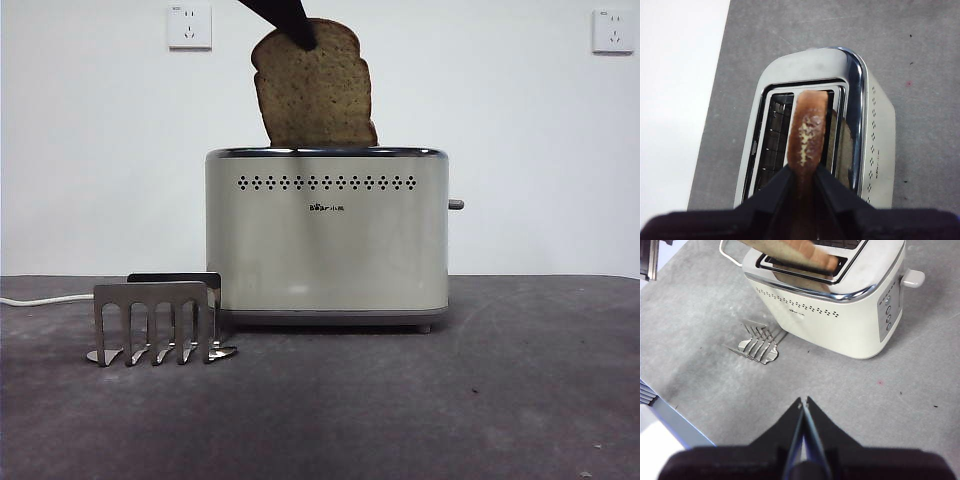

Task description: Pick up a slice of bread from the rack,put the bread on the toaster,press the button

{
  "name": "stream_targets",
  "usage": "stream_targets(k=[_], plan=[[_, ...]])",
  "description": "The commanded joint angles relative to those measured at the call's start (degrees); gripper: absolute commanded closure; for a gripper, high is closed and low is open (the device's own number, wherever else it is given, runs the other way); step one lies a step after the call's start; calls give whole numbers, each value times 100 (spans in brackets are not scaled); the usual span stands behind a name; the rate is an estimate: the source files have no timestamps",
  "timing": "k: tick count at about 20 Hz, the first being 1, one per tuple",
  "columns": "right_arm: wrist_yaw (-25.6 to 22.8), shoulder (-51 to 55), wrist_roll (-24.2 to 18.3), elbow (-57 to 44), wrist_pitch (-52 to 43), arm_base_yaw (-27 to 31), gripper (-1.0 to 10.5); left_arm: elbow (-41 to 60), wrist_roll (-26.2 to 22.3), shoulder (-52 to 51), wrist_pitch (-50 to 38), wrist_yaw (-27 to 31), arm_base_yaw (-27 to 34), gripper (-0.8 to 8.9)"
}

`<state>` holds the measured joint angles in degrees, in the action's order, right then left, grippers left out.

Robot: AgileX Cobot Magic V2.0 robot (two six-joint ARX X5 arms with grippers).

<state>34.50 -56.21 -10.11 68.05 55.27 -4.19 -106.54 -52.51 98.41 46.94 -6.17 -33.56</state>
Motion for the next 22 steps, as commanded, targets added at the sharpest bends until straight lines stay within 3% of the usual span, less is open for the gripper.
stream_targets(k=[1,12,16,22], plan=[[11,-15,-50,4,-22,-13,958,24,-22,22,2,-9,-22,823],[9,-72,-94,4,-122,-13,958,24,9,815,-127,15,-22,804],[7,-216,-87,4,-544,-13,958,24,391,817,-629,181,-22,477],[-2,-767,243,4,-1615,-13,958,17,505,798,-636,498,-13,467]])
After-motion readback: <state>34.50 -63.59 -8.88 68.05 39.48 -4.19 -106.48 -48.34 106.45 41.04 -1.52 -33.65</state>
